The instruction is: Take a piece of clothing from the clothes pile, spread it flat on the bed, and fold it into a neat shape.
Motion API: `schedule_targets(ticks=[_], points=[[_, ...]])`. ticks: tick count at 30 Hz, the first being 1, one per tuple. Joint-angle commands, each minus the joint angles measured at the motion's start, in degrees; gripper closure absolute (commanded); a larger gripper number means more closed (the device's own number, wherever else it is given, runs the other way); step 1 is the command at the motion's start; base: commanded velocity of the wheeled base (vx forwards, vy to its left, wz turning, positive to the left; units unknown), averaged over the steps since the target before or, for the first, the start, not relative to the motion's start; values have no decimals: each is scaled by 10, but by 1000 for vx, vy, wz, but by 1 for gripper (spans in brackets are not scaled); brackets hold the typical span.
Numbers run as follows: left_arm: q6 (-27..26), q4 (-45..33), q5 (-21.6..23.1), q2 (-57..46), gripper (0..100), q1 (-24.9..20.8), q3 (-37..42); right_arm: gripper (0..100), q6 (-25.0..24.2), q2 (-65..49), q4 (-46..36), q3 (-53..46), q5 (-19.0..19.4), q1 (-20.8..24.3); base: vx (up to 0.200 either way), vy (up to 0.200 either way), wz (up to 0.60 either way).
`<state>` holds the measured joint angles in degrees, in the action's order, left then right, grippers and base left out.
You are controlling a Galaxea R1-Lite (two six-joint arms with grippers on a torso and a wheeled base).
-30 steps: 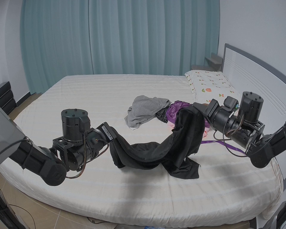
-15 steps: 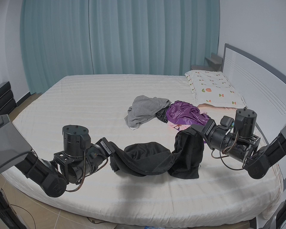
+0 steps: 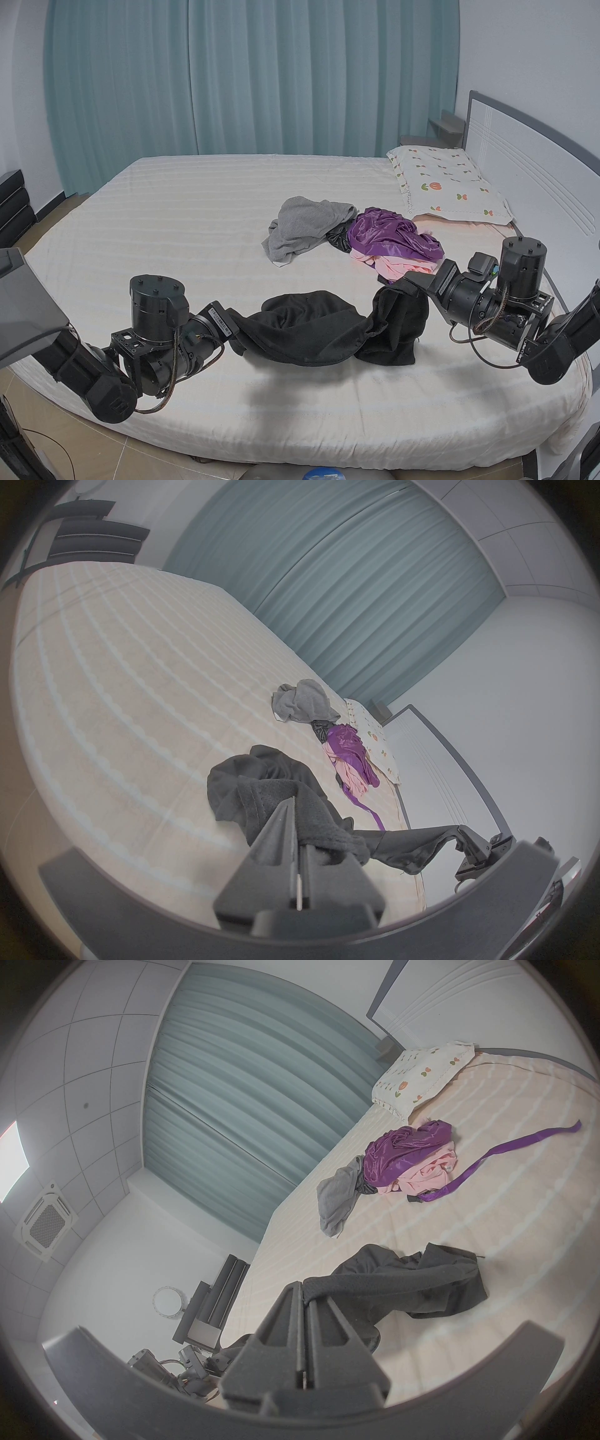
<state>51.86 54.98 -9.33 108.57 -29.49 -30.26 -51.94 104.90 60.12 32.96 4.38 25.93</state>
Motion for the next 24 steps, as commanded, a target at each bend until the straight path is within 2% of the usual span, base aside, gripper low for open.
schedule_targets(ticks=[1, 8, 24], points=[[1, 2, 0, -1, 100, 0, -1, 100, 0, -6, 0, -4, -1, 0, 0, 0, 0], [20, 3, -1, -2, 100, 0, -6, 100, 1, -5, 0, -4, -9, 2, 0, 0, 0], [24, 3, 1, -13, 100, 2, -9, 100, 14, 0, -1, 3, -43, 0, 0, 200, 0]])
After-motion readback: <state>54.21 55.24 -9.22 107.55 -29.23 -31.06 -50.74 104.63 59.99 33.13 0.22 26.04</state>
